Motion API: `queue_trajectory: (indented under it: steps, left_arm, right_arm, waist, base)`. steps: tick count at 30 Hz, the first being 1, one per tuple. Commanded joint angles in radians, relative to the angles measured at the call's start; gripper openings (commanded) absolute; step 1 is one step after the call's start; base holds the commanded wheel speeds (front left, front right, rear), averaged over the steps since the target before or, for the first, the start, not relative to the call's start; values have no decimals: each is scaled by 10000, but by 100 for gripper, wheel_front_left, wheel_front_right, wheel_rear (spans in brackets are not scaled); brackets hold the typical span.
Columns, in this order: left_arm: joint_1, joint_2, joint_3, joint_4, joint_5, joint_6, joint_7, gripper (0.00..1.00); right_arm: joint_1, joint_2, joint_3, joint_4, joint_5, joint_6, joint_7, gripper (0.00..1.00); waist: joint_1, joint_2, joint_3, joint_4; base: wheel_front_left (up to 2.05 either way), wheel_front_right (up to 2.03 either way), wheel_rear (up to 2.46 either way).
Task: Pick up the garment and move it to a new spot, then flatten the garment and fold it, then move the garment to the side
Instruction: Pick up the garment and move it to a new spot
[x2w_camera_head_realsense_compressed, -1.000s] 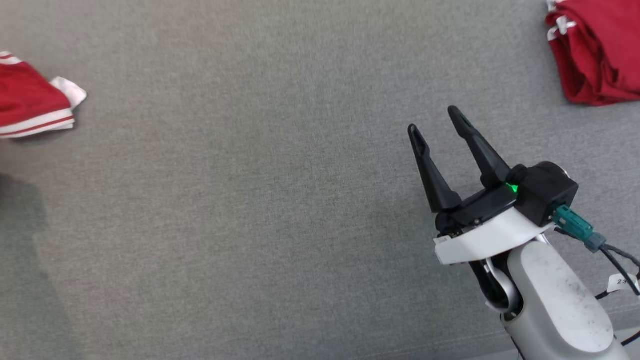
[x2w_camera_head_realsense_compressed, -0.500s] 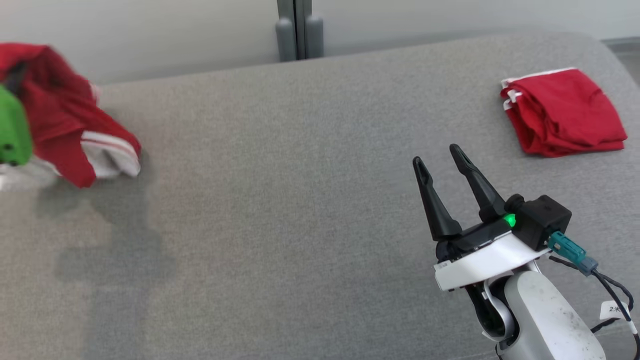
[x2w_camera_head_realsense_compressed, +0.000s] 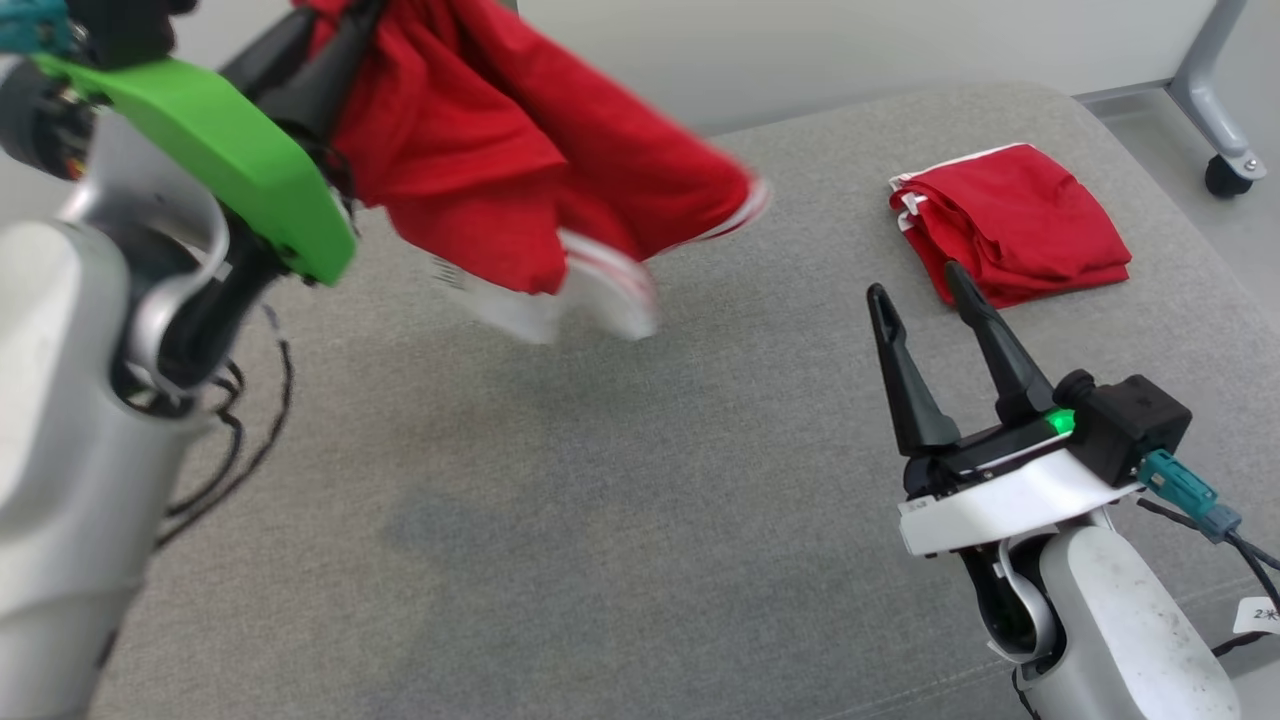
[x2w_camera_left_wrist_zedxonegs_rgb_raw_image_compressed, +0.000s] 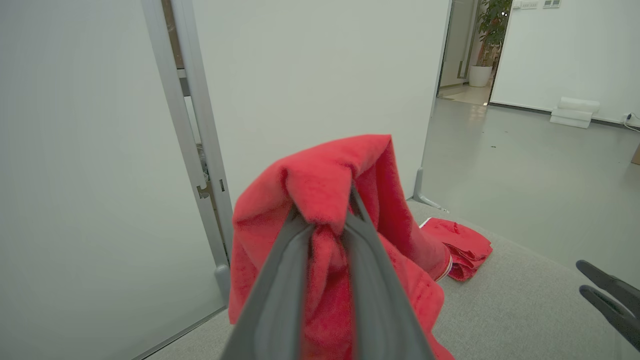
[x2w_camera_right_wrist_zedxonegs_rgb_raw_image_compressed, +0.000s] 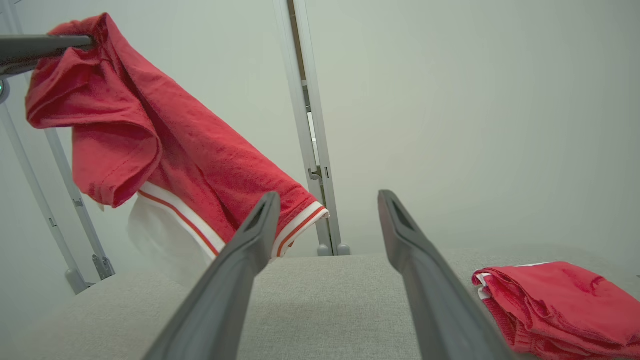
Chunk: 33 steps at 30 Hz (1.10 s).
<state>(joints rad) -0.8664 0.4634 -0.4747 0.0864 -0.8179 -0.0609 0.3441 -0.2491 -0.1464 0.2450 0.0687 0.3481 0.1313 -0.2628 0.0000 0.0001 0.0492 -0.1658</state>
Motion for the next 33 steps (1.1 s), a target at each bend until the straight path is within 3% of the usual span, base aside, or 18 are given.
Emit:
queue_trajectory:
  steps: [1, 7, 8, 9, 10, 11, 16, 21, 25, 33]
  left_arm:
    - [513, -128, 37, -86, -43, 120, -360, 0]
    - [2879, -365, -654, 802, 737, 120, -2199, 0]
    - [3271, -483, -799, 1307, 826, 91, -2544, 2]
    - [3484, -566, -899, 1737, 914, 45, -2823, 11]
    - [3702, -689, -974, 2378, 952, -28, -3158, 34]
    - [3806, -806, -971, 2880, 943, -59, -3447, 100]
    - [3702, -1187, -1135, 4825, 1287, -205, -4833, 100]
    - [3471, -1308, -1036, 5394, 1486, -278, -5671, 100]
    - [3519, -1065, -715, 4993, 1717, -42, -5992, 100]
    - [4994, -427, 622, 2728, 1833, 1174, -6089, 100]
  right_arm:
    - [134, -37, -98, -58, -99, -11, -28, 100]
    - [225, 44, -180, -90, -61, -11, -28, 100]
    - [228, 46, -147, -75, -57, -11, -28, 100]
    - [219, 34, -125, -56, -55, -11, -28, 100]
    - [210, 5, -100, -29, -52, -11, -28, 100]
    - [193, -22, -88, -13, -47, -12, -28, 100]
    - [187, -148, 17, 91, -9, -11, -28, 100]
    - [339, -256, 93, 231, 43, -11, -28, 100]
    - [439, -323, 62, 324, 43, -12, -28, 100]
    - [913, -421, -91, 510, 289, -11, -28, 100]
  waist:
    - [0, -1, 110, -79]
    - [0, -1, 252, -211]
    - [0, -1, 286, -202]
    - [0, -1, 306, -189]
    - [0, -1, 331, -162]
    - [0, -1, 356, -137]
    - [0, -1, 358, 172]
    - [0, -1, 229, 656]
    - [0, -1, -25, 1025]
    - [0, -1, -559, 1655]
  base:
    - [0, 0, 0]
    - [0, 0, 0]
    - [0, 0, 0]
    - [0, 0, 0]
    - [0, 0, 0]
    - [0, 0, 0]
    - [0, 0, 0]
    - [0, 0, 0]
    - [0, 0, 0]
    - [0, 0, 0]
